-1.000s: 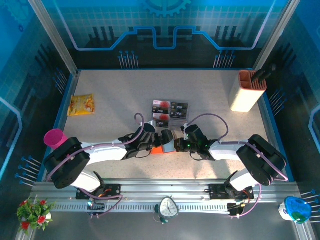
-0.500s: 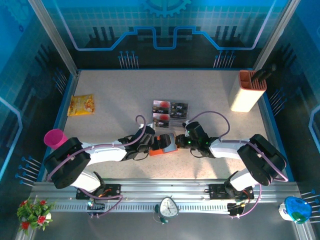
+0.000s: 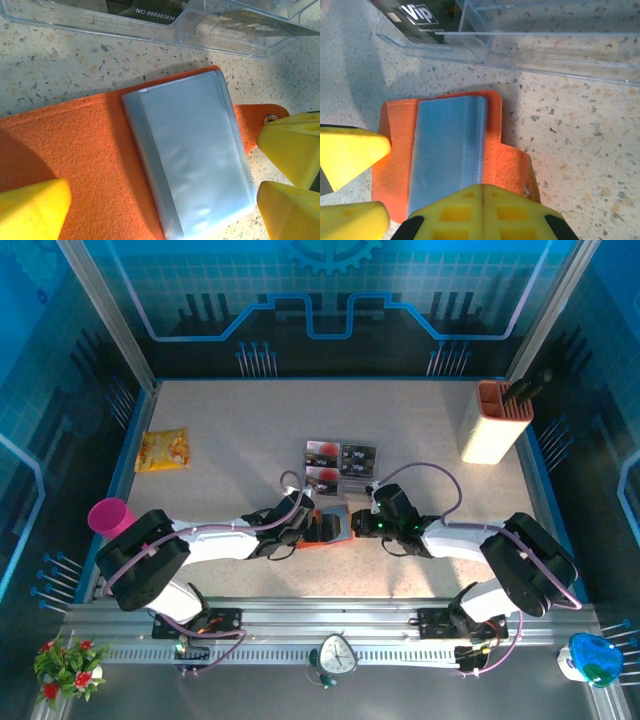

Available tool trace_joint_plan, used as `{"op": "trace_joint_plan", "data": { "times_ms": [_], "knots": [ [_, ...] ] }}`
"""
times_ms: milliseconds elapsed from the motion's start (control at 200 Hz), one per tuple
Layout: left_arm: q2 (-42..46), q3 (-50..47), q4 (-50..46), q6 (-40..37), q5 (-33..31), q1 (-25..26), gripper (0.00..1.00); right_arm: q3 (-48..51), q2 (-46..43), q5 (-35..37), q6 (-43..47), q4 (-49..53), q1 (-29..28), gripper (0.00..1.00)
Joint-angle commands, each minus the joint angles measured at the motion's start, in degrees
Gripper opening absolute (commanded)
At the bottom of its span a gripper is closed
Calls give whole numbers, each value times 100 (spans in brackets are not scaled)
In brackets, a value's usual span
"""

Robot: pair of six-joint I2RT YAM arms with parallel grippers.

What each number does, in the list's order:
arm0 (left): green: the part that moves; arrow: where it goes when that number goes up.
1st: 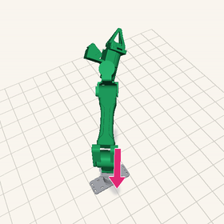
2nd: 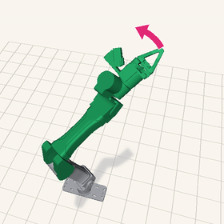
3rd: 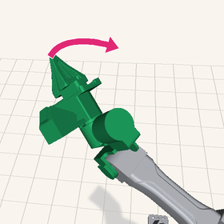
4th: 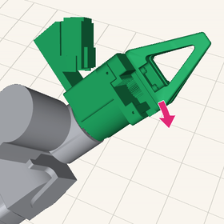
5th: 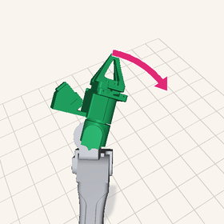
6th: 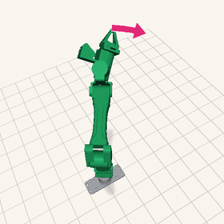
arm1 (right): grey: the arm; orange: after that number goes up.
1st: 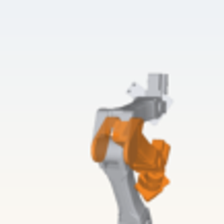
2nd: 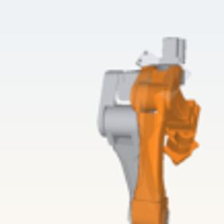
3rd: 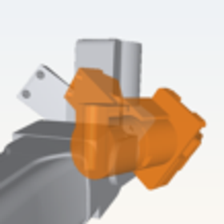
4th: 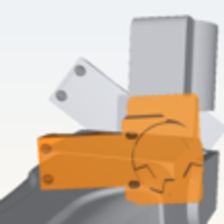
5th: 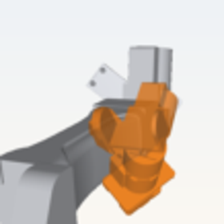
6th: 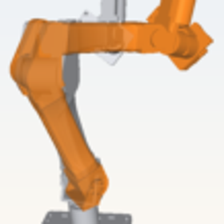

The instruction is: Put the credit cards into the card holder

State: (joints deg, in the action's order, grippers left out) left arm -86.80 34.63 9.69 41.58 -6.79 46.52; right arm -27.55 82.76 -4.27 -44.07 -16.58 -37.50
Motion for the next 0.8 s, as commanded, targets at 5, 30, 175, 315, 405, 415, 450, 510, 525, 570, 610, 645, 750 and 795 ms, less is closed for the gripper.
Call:
{"op": "trace_joint_plan", "data": {
  "times_ms": [5, 30, 175, 315, 405, 415, 450, 510, 525, 570, 610, 645, 750, 795],
  "knots": [
    [-141, -7, -442, -177, -162, 15, 97, -270, 48, -125, 84, 68, -30, 4],
    [-133, -17, -434, -184, -174, 19, 96, -306, 92, -144, 91, 59, -34, 4],
    [-125, -44, -407, -238, -181, 24, 91, -472, 345, -248, 101, -65, -37, 4],
    [-115, -71, -389, -264, -182, 22, 89, -668, 598, -306, 159, -58, -46, 4],
    [-105, -84, -380, -299, -198, 23, 88, -774, 769, -335, 222, -20, -43, 4],
    [-99, -87, -376, -300, -204, 26, 88, -784, 790, -326, 230, -21, -40, 4],
    [-93, -93, -372, -316, -209, 22, 87, -812, 855, -335, 255, -2, -39, 4],
    [-76, -106, -363, -334, -216, 24, 86, -853, 961, -320, 306, 42, -46, 4],
    [-73, -109, -363, -339, -218, 26, 86, -857, 990, -321, 319, 47, -43, 4],
    [-53, -132, -363, -350, -233, 24, 86, -870, 1061, -320, 347, 58, -39, 4],
    [-39, -154, -371, -356, -257, 22, 86, -851, 1105, -320, 348, 67, -38, 4],
    [-13, -174, -372, -367, -269, 19, 86, -821, 1134, -320, 347, 59, -38, 3],
    [19, -228, -398, -396, -314, 23, 86, -659, 1124, -342, 290, -38, -39, 3],
    [19, -246, -398, -413, -323, 22, 86, -590, 1106, -346, 255, -70, -42, 3]
  ]
}}
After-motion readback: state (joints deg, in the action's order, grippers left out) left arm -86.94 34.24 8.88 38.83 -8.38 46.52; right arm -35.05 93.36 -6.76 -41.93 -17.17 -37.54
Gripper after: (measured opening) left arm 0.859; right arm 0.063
